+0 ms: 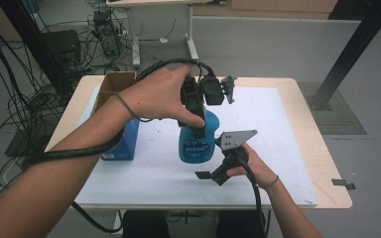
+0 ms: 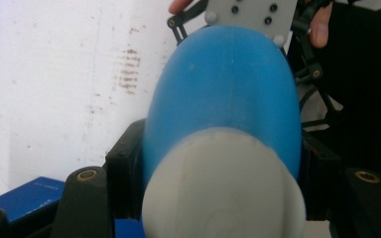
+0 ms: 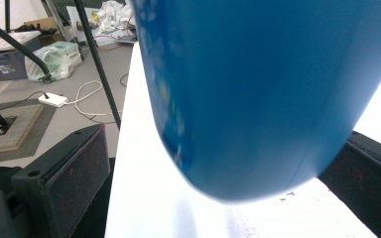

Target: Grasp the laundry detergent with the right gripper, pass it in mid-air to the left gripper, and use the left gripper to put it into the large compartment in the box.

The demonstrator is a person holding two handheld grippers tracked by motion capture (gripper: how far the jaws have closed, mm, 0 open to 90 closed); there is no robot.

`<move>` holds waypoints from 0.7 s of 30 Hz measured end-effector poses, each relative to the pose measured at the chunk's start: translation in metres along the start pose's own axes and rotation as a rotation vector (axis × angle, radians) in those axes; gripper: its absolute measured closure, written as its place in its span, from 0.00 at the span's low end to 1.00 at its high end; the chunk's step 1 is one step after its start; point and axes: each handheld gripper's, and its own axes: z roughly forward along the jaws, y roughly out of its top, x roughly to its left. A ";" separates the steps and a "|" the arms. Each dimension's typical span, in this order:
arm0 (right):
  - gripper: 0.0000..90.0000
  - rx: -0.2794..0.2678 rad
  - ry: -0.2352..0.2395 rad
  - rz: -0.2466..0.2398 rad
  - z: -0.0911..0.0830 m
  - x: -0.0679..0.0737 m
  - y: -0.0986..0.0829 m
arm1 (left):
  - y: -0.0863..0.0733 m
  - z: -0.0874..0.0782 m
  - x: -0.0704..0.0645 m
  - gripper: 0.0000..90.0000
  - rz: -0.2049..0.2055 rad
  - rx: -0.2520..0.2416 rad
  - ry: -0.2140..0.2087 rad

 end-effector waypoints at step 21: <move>0.02 0.018 -0.005 -0.008 0.006 0.002 0.003 | -0.003 -0.073 0.041 0.41 -0.404 -0.055 0.089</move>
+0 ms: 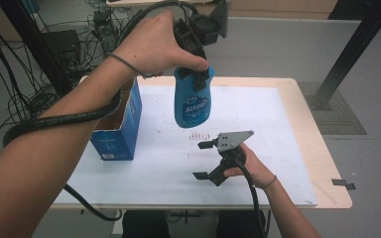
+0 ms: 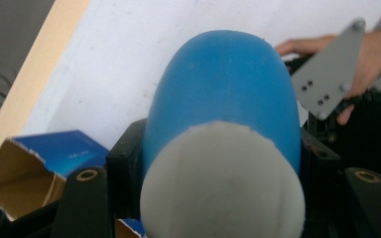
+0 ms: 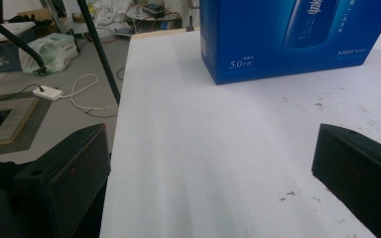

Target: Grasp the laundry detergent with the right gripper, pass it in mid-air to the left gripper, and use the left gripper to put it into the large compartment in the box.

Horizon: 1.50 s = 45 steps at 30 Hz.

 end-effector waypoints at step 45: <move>0.02 0.017 -0.070 -0.011 -0.001 0.009 0.004 | -0.070 -0.032 0.140 0.41 -0.879 0.081 0.163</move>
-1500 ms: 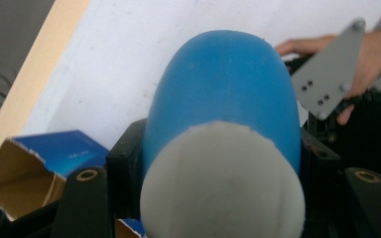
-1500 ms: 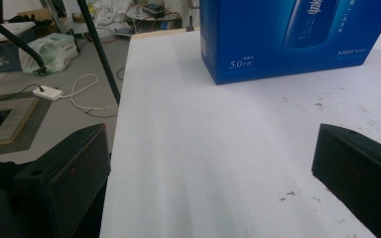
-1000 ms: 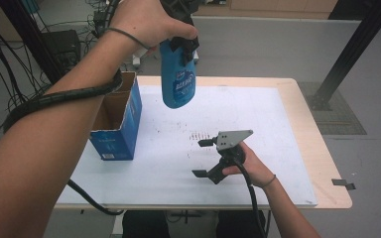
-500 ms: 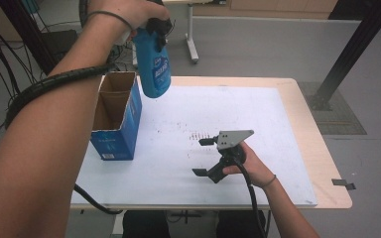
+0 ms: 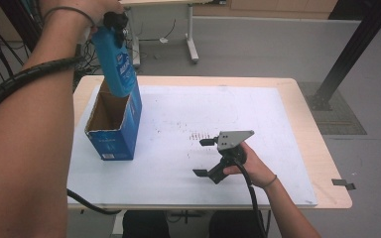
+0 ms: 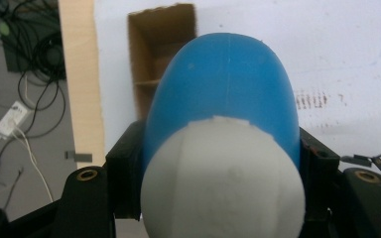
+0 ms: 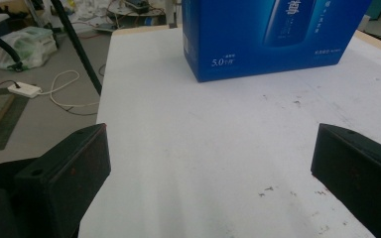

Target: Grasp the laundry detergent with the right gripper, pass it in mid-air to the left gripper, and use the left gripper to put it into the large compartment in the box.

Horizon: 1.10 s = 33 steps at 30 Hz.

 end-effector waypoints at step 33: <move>0.02 -0.012 -0.051 0.014 -0.014 0.009 -0.002 | -0.001 0.074 0.023 0.41 -0.083 0.101 0.021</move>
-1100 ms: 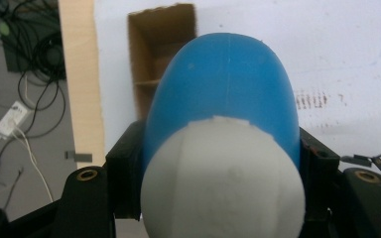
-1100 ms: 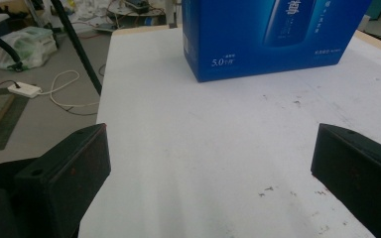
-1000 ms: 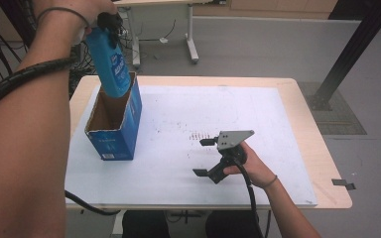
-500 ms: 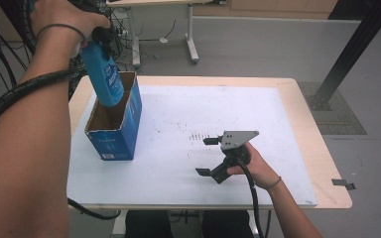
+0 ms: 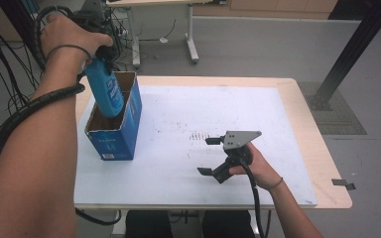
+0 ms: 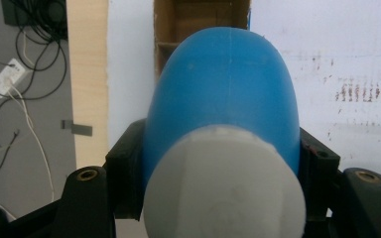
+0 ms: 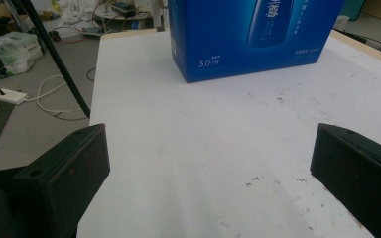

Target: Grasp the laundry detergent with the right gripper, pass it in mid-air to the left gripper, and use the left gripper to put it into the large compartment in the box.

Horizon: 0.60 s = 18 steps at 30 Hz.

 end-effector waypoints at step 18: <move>0.02 0.011 -0.008 0.012 0.000 0.001 -0.006 | 0.009 0.053 0.007 0.41 0.000 0.050 0.010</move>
